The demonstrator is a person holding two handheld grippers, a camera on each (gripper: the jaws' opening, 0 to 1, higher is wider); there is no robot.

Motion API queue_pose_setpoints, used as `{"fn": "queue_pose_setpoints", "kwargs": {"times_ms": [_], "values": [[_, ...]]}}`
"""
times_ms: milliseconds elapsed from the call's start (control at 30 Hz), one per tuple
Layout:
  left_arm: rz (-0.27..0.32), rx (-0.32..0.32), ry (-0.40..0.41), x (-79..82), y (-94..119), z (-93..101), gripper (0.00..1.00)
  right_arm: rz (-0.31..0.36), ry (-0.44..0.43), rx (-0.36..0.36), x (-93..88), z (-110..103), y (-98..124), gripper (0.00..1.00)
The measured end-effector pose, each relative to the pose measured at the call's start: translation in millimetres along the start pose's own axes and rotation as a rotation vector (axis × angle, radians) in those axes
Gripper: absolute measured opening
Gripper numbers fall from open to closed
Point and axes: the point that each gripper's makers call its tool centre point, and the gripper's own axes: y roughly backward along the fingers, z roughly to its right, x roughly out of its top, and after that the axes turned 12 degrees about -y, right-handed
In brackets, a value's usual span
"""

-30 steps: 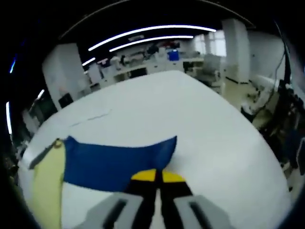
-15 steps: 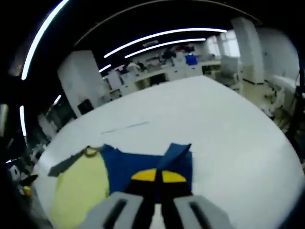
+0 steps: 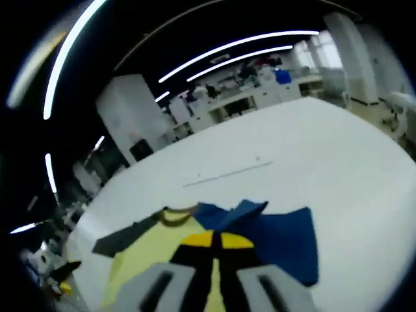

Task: Fold the garment on the visible template until the final outline fits inside the template.

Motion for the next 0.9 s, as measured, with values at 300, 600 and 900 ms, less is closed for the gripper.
{"fn": "queue_pose_setpoints", "kwargs": {"times_ms": [300, 600, 900], "values": [[0.007, 0.003, 0.029, -6.4, 1, -2.5, 0.76, -0.053, 0.011, 0.087, -22.4, -50, -29, 0.0], [0.0, 0.0, 0.036, -10.8, -2, -4.7, 0.75, -0.089, 0.009, 0.17, -42.9, -99, -59, 0.0], [-0.006, 0.008, 0.051, -15.6, 0, -5.6, 0.74, -0.117, 0.037, 0.219, -61.4, -135, -86, 0.0]]}}
